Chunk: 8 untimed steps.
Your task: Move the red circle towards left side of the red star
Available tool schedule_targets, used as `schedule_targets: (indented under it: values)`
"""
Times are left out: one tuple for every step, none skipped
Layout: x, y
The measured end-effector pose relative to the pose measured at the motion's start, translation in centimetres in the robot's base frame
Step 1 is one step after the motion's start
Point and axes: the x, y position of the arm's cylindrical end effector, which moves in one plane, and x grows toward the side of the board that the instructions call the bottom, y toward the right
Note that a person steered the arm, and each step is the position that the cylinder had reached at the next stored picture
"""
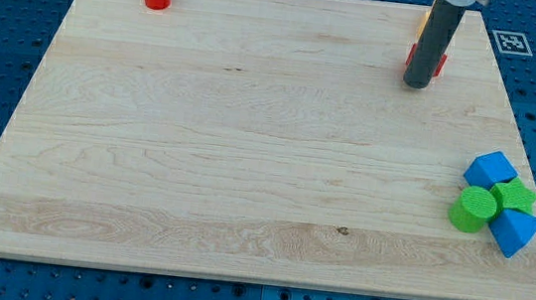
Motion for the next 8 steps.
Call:
schedule_targets:
  values:
    - [-1.4,0.6]
    - [-3.0,0.7]
    - [-3.1,-2.6]
    - [-2.5,-7.2]
    - [-0.6,-12.0]
    - [-0.1,-16.4]
    - [-0.1,-21.6]
    - [-1.1,-27.3]
